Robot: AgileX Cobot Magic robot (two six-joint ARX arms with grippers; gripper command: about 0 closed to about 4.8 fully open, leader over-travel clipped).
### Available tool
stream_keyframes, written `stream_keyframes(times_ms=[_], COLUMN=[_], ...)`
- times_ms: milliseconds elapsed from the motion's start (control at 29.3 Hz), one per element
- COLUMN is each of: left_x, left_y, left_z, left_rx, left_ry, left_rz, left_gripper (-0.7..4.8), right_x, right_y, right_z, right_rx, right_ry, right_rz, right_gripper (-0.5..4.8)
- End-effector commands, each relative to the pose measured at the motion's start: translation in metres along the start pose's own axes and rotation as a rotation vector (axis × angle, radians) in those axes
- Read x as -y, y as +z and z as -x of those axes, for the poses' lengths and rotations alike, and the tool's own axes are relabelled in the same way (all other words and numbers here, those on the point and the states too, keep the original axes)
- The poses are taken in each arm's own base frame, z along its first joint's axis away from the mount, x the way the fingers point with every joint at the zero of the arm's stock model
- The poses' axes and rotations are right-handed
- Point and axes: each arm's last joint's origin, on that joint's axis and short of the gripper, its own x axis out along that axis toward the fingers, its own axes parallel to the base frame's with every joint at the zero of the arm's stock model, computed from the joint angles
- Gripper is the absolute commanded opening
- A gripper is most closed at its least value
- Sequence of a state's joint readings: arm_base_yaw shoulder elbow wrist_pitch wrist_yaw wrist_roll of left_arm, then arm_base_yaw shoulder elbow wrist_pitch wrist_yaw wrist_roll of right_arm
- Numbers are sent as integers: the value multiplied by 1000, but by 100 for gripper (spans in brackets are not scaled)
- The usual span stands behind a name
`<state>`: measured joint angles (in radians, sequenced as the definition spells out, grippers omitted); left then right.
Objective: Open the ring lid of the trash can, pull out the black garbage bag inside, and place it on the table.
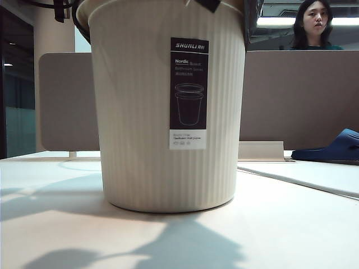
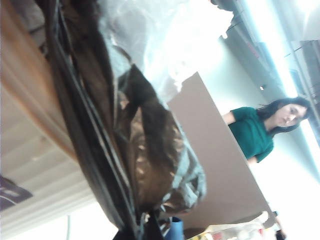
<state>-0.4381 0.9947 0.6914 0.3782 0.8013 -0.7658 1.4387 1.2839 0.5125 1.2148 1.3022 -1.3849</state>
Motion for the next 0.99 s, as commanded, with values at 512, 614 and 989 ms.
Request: stream_keyframes(times_ms=[512,614,989], left_x=[10,15,26], left_y=[4,7,11], left_z=[-1,0,6], left_rx=[25,55,113], left_ry=[-58,-81,-101], left_rz=[-28,-33,-58], left_gripper=[-6,-6,-6], right_x=[58,61,71], right_y=[24,28,35], right_z=[-9,-14,-29], right_rx=[51,57,89], right_ry=[-69,-75,-100], right_rz=[-121,-102,-97], right_gripper=[-2,-2,-2])
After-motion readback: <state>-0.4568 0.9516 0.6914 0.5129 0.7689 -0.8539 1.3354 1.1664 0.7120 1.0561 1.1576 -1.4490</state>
